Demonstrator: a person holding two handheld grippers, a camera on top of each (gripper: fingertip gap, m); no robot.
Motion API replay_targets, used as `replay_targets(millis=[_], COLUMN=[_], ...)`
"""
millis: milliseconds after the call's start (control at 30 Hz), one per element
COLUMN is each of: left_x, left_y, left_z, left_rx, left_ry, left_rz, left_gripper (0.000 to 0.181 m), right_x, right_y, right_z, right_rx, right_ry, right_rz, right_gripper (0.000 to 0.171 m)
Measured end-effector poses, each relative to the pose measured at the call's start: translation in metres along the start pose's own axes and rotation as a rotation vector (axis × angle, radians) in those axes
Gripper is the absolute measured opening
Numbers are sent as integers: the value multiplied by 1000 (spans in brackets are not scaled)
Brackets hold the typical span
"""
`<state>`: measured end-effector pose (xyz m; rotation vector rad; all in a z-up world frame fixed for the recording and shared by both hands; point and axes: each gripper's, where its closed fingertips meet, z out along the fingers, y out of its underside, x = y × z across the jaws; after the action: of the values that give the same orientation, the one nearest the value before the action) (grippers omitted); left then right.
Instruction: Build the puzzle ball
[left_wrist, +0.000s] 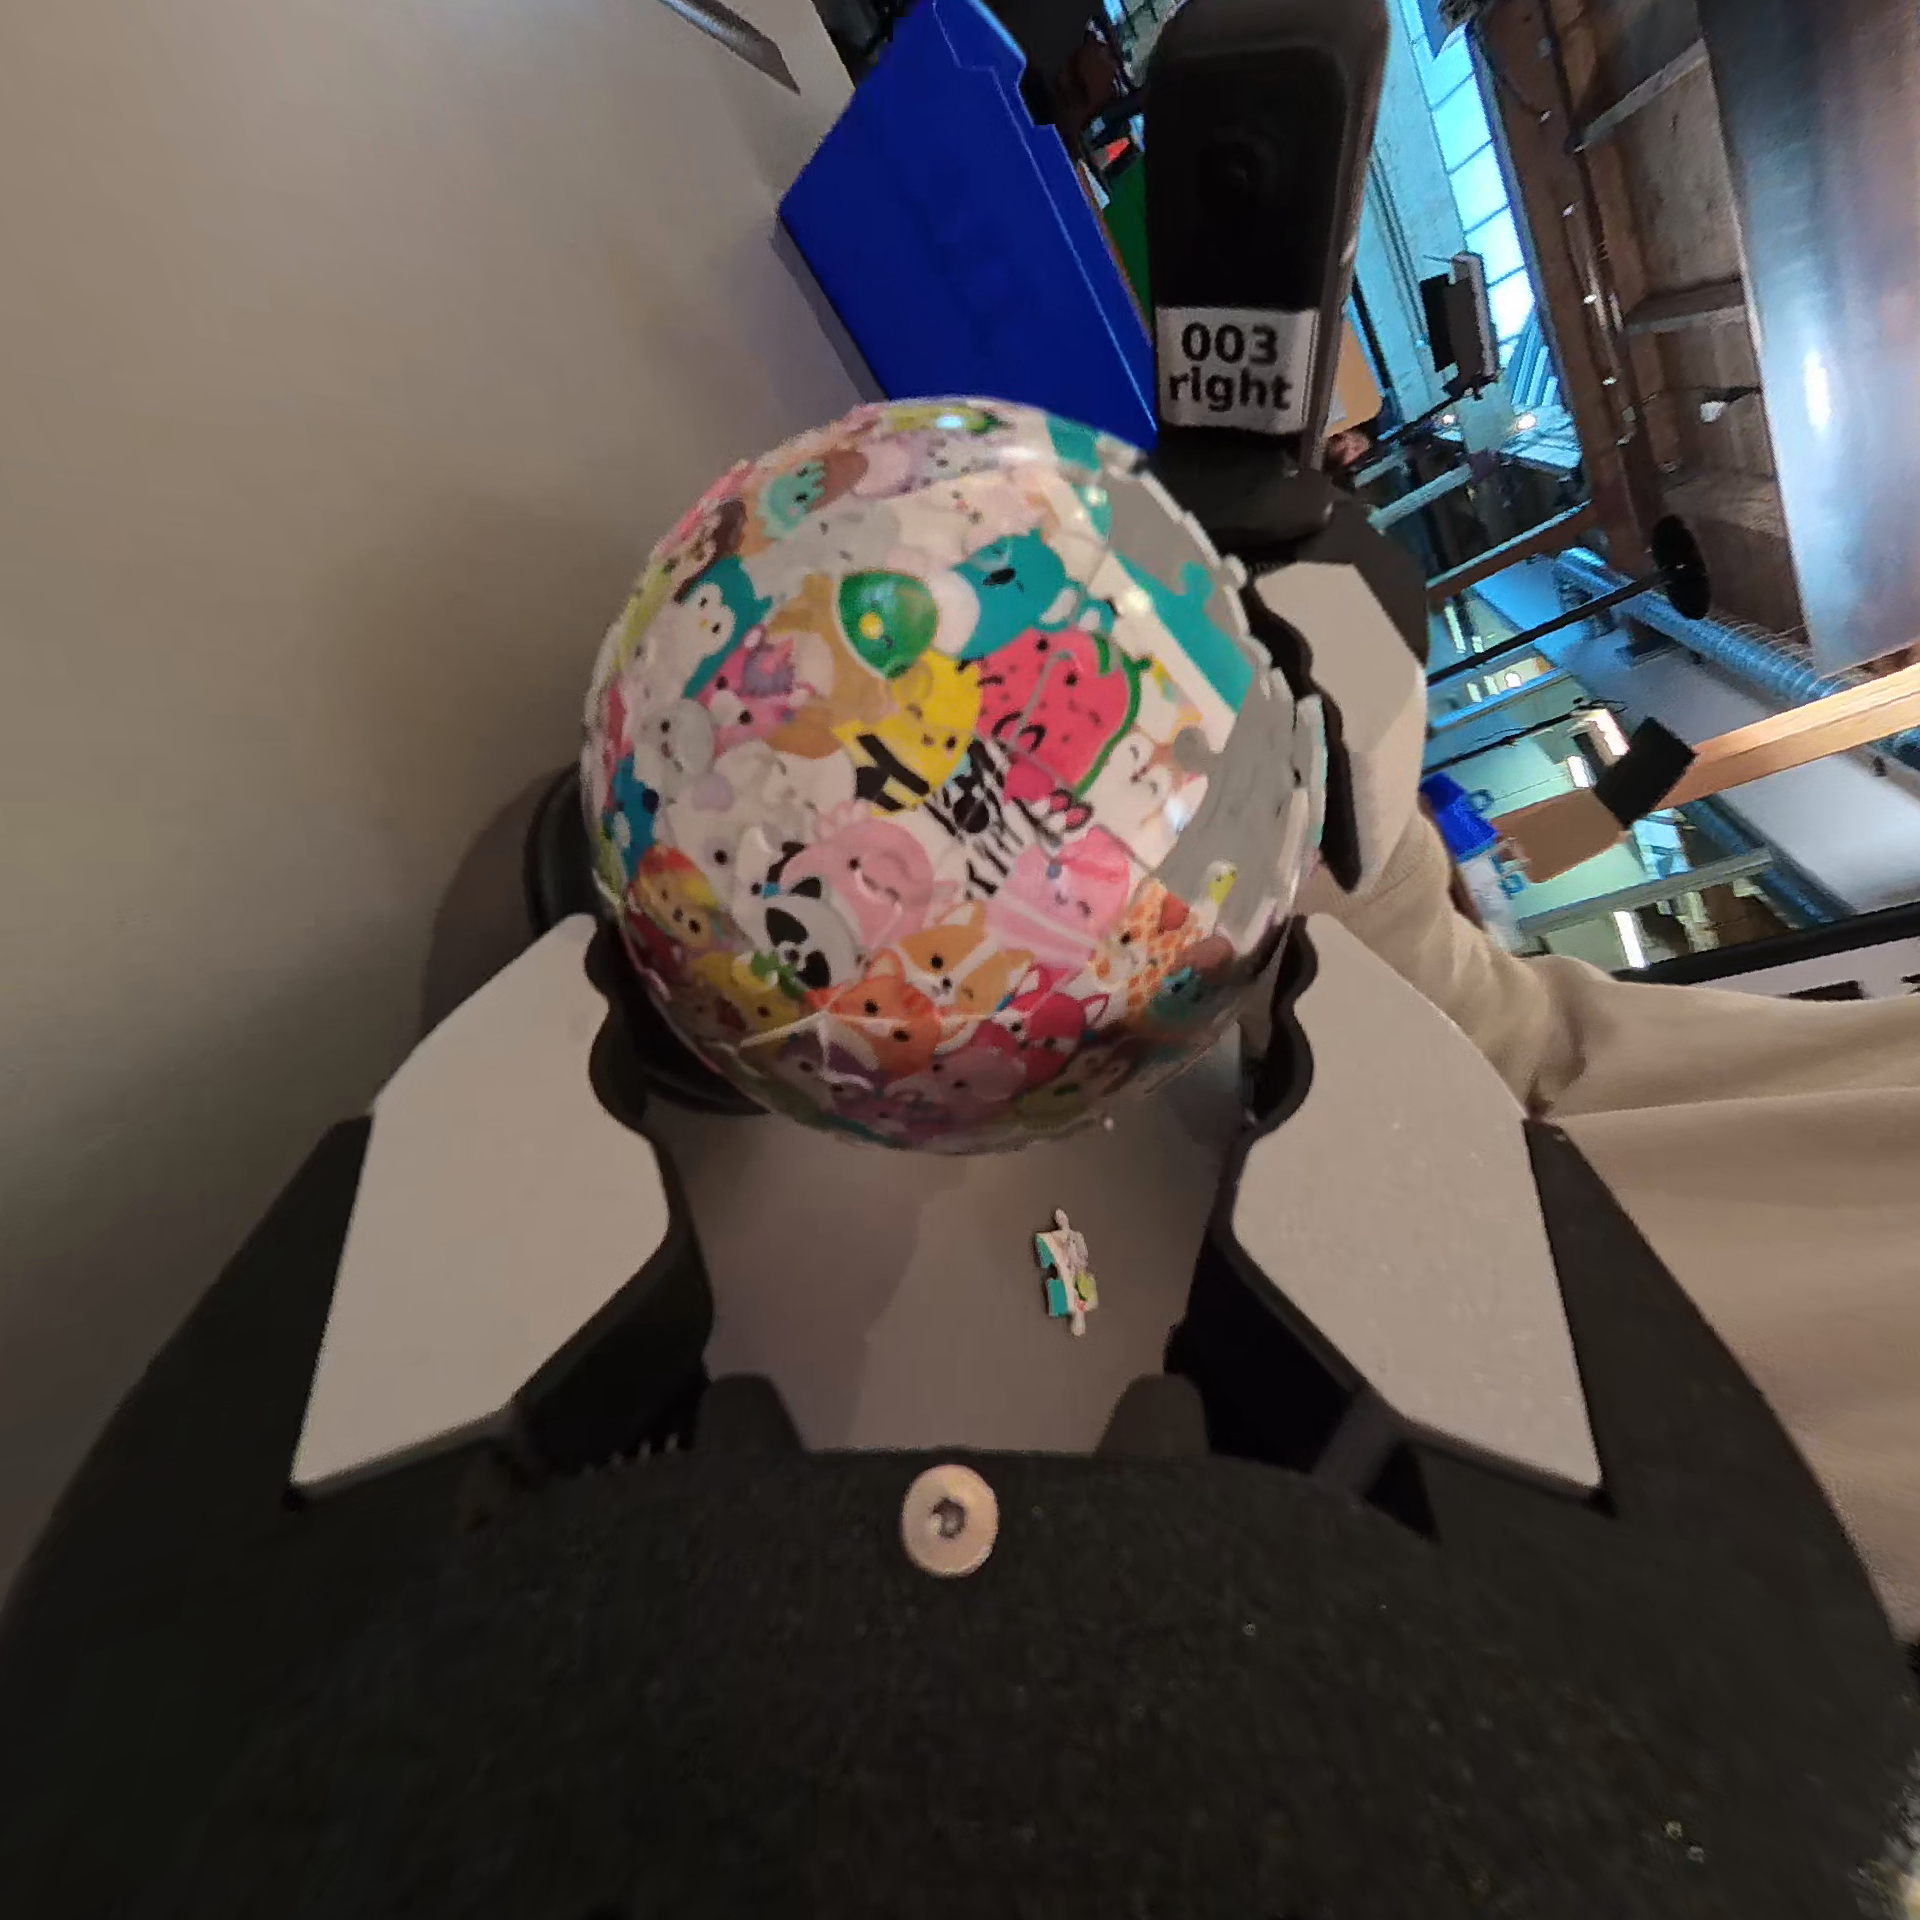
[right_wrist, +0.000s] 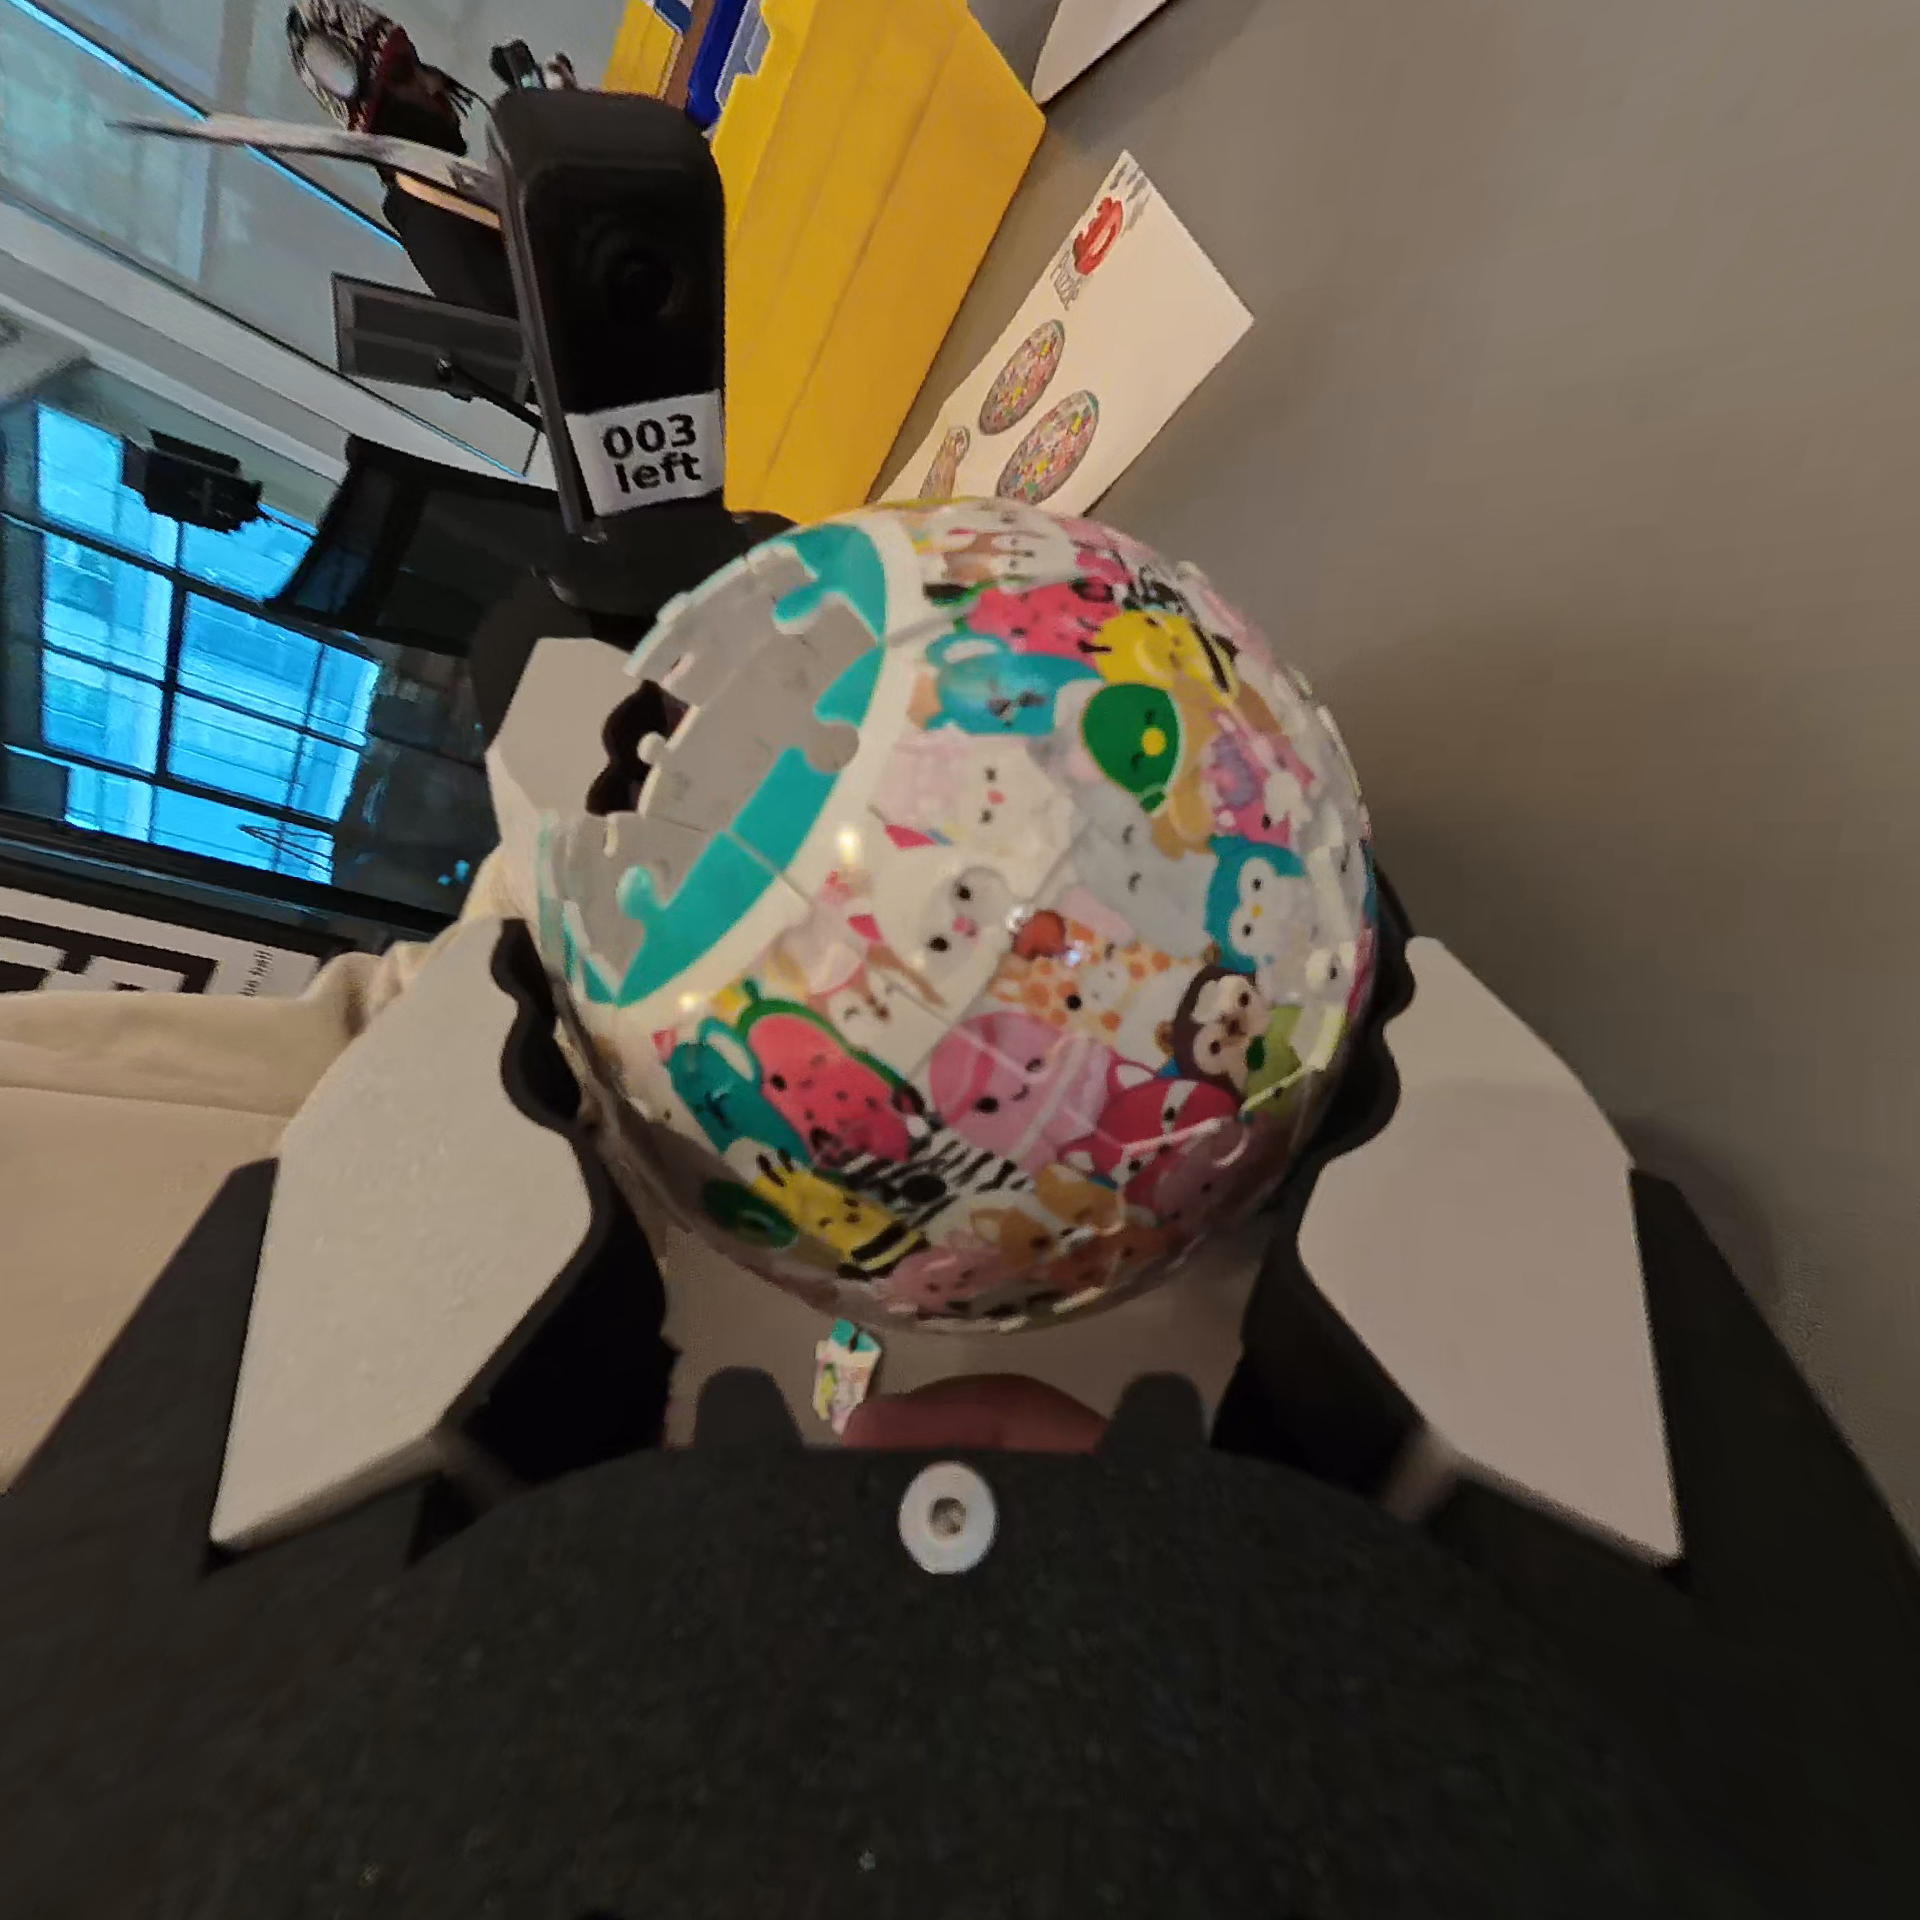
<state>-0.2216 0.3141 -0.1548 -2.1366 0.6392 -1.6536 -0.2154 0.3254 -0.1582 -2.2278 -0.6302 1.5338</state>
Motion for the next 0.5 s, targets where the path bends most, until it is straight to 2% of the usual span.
replay_targets(millis=[100, 267, 400, 467, 500], left_x=[-1, -1, 1, 3, 3], left_y=[-4, -3, 1, 1, 1], left_z=[-1, -2, -10, -20, -25], left_rx=[26, 33, 43, 74, 98], left_ry=[-48, -31, -23, -17, -21], left_rz=[66, 54, 56, 49, 48], left_gripper=[116, 112, 105, 98, 97], right_x=[0, 0, -2, -5, -7], right_y=[2, 0, -1, -4, -8], right_z=[2, 0, -18, -38, -50], right_rx=[-10, 67, 129, 173, 200], right_ry=[13, -36, -29, 27, 82], right_rz=[-69, -58, -78, -125, -170], right_gripper=[141, 141, 138, 130, 119])
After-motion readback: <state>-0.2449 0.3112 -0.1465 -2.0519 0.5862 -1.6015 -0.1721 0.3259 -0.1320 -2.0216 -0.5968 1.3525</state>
